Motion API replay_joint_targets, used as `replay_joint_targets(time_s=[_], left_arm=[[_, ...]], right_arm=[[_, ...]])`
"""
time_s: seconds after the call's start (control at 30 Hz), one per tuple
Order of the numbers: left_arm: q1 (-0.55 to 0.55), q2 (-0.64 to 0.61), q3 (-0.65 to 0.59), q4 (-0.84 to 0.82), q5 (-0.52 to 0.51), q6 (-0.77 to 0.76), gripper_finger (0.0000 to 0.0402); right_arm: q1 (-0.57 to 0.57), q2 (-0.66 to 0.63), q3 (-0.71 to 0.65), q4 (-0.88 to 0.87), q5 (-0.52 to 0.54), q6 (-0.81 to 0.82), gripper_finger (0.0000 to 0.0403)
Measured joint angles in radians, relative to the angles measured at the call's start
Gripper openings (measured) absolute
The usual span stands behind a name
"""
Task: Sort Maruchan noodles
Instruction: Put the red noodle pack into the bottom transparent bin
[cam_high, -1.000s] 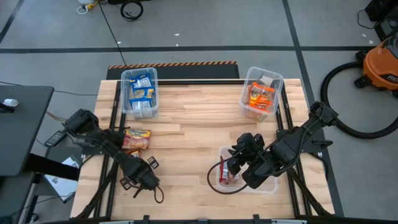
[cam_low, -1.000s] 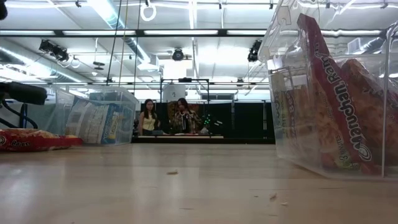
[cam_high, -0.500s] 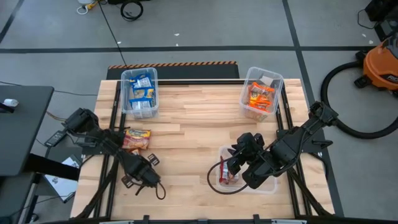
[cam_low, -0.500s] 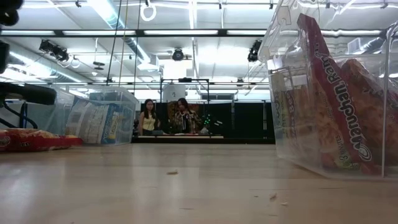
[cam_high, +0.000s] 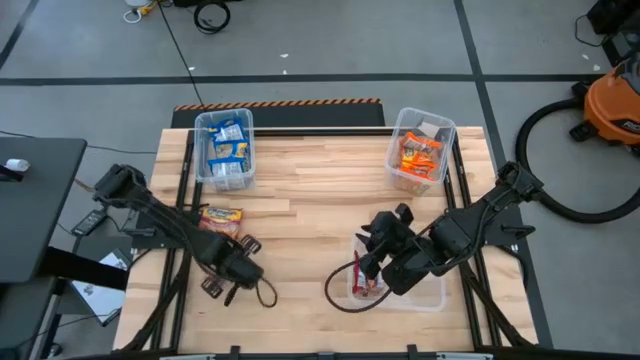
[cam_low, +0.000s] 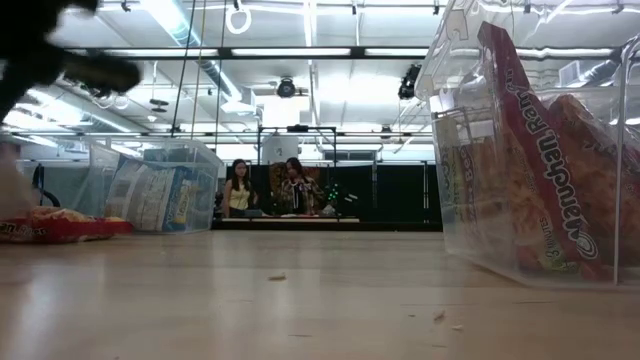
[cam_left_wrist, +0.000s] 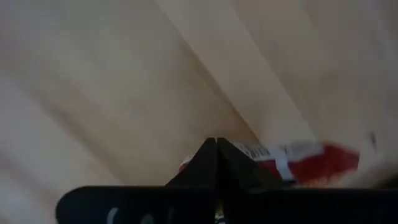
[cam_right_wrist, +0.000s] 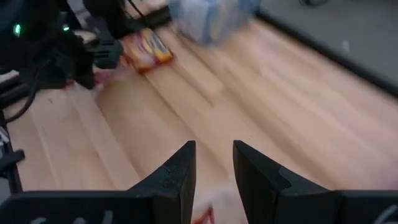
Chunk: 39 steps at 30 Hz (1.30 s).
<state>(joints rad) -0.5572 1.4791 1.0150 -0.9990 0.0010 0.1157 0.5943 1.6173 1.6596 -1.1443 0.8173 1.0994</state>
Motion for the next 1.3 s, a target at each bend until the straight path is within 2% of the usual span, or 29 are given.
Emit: replay_joint_targets(time_s=[0.1,0.23,0.37,0.5,0.7,0.97,1.17,1.3], left_arm=[[0.062,-0.064,0.066,0.0,-0.064,-0.027,0.0003],[0.184,-0.144,0.13,0.01,-0.148,-0.115,0.0002],[0.322,-0.2,0.165,0.059,-0.229,-0.224,0.0002],[0.433,-0.218,0.172,0.165,-0.247,-0.332,0.0001],[0.53,-0.22,0.172,0.333,-0.301,-0.462,0.0001],[0.601,-0.216,0.172,0.434,-0.321,-0.548,0.0001],[0.64,-0.201,0.172,0.543,-0.345,-0.557,0.0001],[0.665,-0.188,0.172,0.601,-0.349,-0.558,0.0001]], right_arm=[[-0.02,-0.001,0.006,0.097,0.029,-0.124,0.0112],[-0.064,0.0,0.005,0.225,0.005,-0.24,0.0124],[-0.1,0.002,-0.039,0.445,-0.046,-0.448,0.0163],[-0.136,0.001,-0.102,0.678,-0.067,-0.62,0.0216],[-0.196,0.001,-0.218,0.87,0.009,-0.779,0.0268],[-0.256,0.002,-0.366,1.043,0.066,-0.832,0.0264],[-0.322,0.002,-0.454,1.202,-0.008,-0.867,0.0244],[-0.36,0.001,-0.492,1.25,-0.003,-0.879,0.0236]])
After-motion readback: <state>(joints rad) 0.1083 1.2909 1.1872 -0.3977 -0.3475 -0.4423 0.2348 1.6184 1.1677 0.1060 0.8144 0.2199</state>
